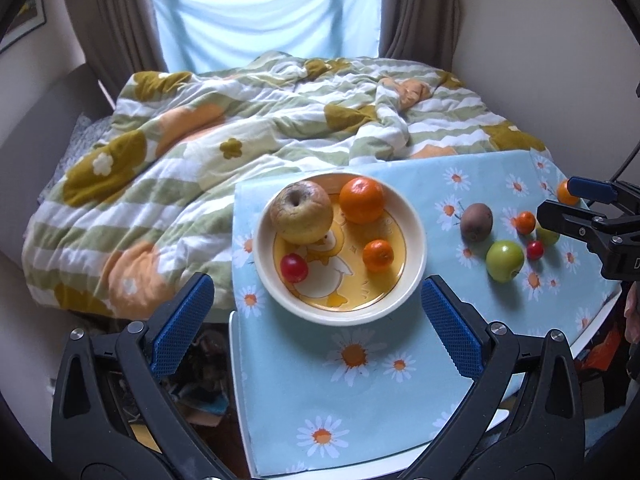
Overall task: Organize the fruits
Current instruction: 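Lift both open tools away from the bowl toward the loose fruit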
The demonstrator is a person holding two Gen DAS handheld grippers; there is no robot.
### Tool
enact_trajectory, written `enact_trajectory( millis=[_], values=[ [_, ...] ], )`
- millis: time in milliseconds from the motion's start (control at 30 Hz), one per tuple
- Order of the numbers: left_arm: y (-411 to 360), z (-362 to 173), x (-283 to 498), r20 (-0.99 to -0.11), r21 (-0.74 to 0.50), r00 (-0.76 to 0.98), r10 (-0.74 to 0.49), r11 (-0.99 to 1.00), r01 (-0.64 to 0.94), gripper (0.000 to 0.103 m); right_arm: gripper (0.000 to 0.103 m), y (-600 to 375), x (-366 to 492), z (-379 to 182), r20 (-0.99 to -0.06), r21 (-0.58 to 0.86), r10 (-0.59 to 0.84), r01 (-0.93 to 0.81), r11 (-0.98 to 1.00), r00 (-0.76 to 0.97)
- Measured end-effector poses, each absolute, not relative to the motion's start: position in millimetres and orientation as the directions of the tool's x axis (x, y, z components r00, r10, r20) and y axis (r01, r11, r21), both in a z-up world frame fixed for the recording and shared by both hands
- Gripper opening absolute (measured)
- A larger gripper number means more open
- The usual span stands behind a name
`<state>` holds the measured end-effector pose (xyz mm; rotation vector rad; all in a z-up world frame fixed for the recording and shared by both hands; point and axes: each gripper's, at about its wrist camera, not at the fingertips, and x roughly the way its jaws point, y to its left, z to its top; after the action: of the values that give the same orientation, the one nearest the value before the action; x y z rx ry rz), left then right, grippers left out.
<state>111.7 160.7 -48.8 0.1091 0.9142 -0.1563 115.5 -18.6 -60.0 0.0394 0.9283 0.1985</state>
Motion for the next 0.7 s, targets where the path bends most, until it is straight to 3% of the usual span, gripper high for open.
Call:
enact_trajectory(
  millis=[300, 700],
  values=[
    [74.3, -55.7, 101.6, -0.806, -0.003, 0.58, -0.119, 0.98, 0.198, 0.103, 0.094, -114.5, 87.1, -56.6, -0.775, 0.093, 0.128, -0.089, 0.992, 0.619],
    [-29.1, -98.1, 103.9, -0.842, -0.066, 0.522, -0.136, 0.986, 0.151, 0.103, 0.094, -216.6, 89.0, -96.8, -0.819, 0.104, 0.164, -0.138, 0.985, 0.55]
  ],
)
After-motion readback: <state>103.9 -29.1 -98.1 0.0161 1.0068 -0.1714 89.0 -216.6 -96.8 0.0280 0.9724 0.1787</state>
